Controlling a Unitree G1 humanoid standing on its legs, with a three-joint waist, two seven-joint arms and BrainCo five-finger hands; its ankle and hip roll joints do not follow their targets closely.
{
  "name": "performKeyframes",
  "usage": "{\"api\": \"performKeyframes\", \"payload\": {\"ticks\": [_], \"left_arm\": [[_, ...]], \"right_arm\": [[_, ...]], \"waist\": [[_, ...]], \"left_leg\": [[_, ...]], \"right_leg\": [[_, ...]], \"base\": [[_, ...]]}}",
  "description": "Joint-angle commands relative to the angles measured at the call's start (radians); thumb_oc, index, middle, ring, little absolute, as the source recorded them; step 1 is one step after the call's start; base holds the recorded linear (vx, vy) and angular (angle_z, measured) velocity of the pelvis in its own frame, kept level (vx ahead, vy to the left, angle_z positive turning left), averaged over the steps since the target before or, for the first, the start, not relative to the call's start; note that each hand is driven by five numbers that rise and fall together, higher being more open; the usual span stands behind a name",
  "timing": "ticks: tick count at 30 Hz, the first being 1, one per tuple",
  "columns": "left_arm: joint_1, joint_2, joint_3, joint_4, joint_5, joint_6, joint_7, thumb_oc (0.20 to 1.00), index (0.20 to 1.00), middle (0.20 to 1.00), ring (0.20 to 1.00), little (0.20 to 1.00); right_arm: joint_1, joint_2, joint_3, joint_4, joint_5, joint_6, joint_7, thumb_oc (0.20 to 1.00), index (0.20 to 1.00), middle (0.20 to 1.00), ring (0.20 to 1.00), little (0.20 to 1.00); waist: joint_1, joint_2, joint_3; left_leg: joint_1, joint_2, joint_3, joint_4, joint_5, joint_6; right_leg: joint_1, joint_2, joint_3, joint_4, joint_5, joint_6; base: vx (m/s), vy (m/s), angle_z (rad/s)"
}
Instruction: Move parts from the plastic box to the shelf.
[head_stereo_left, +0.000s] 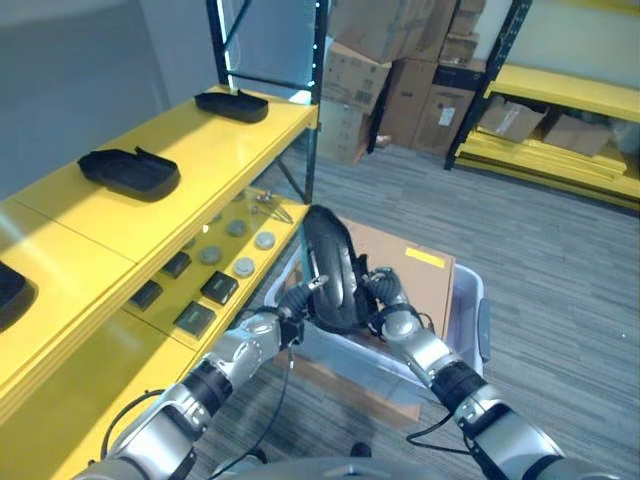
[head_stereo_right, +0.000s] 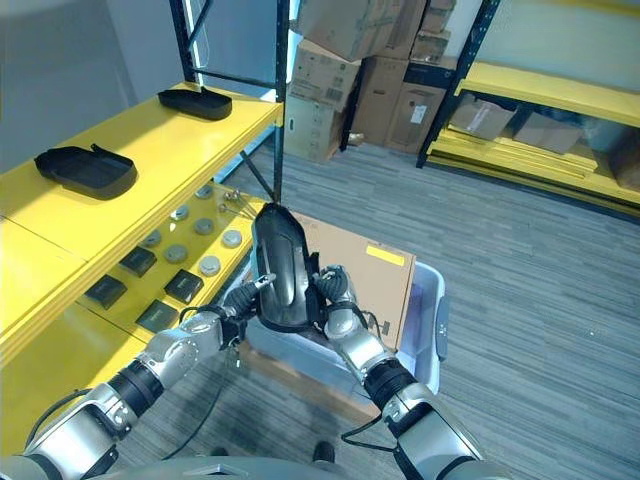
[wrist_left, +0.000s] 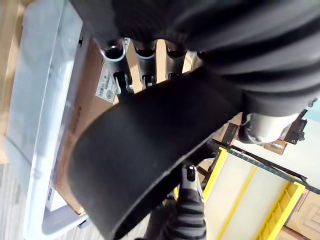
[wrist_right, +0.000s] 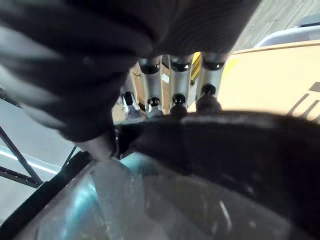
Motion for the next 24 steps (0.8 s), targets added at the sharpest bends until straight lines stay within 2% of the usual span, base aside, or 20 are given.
{"api": "performKeyframes", "payload": {"ticks": [1,8,11,13,19,24], "left_arm": [[-0.117,-0.188,-0.072,0.039,-0.005,-0.077,-0.036,0.2,0.2,0.2,0.2,0.2],[-0.118,-0.197,-0.069,0.044,-0.016,-0.087,-0.009,0.2,0.2,0.2,0.2,0.2],[-0.118,-0.198,-0.065,0.048,0.011,-0.115,0.012,0.2,0.2,0.2,0.2,0.2],[-0.121,-0.197,-0.055,0.048,0.019,-0.149,0.037,0.2,0.2,0.2,0.2,0.2],[-0.128,-0.164,0.012,0.02,0.072,-0.224,0.113,0.2,0.2,0.2,0.2,0.2],[-0.104,-0.082,0.11,-0.048,0.128,-0.231,0.14,0.2,0.2,0.2,0.2,0.2]], "right_arm": [[-0.173,0.093,0.037,0.008,0.04,-0.071,0.017,0.2,0.2,0.2,0.2,0.2],[-0.177,0.109,0.037,0.018,0.063,-0.076,0.007,0.2,0.2,0.2,0.2,0.2],[-0.179,0.114,0.038,0.026,0.079,-0.076,-0.002,0.2,0.2,0.2,0.2,0.2],[-0.18,0.118,0.036,0.028,0.096,-0.076,-0.021,1.0,1.0,1.0,1.0,1.0],[-0.18,0.108,0.011,0.025,0.141,-0.066,-0.103,1.0,1.0,1.0,1.0,1.0],[-0.149,0.052,-0.048,0.001,0.172,-0.072,-0.156,1.0,1.0,1.0,1.0,1.0]], "waist": [[0.022,0.058,-0.024],[0.026,0.058,-0.027],[0.029,0.058,-0.027],[0.032,0.058,-0.027],[0.047,0.062,-0.023],[0.062,0.066,-0.023]], "left_leg": [[-0.016,0.001,-0.127,0.003,-0.086,0.013],[-0.014,-0.001,-0.132,0.0,-0.085,0.013],[-0.013,-0.001,-0.135,0.0,-0.084,0.012],[-0.012,-0.002,-0.138,-0.001,-0.083,0.012],[-0.007,-0.003,-0.146,-0.005,-0.08,0.008],[-0.009,-0.003,-0.154,-0.006,-0.077,0.006]], "right_leg": [[0.057,-0.005,-0.062,0.001,-0.117,0.081],[0.059,-0.004,-0.064,0.001,-0.118,0.081],[0.062,-0.004,-0.065,0.001,-0.118,0.081],[0.064,-0.005,-0.067,0.001,-0.117,0.081],[0.071,-0.006,-0.073,0.001,-0.117,0.081],[0.074,-0.007,-0.081,0.001,-0.119,0.08]], "base": [[0.0,0.0,0.0],[0.0,0.0,0.0],[0.0,0.0,0.0],[0.0,0.0,0.0],[0.0,0.0,0.0],[0.0,0.0,0.0]]}}
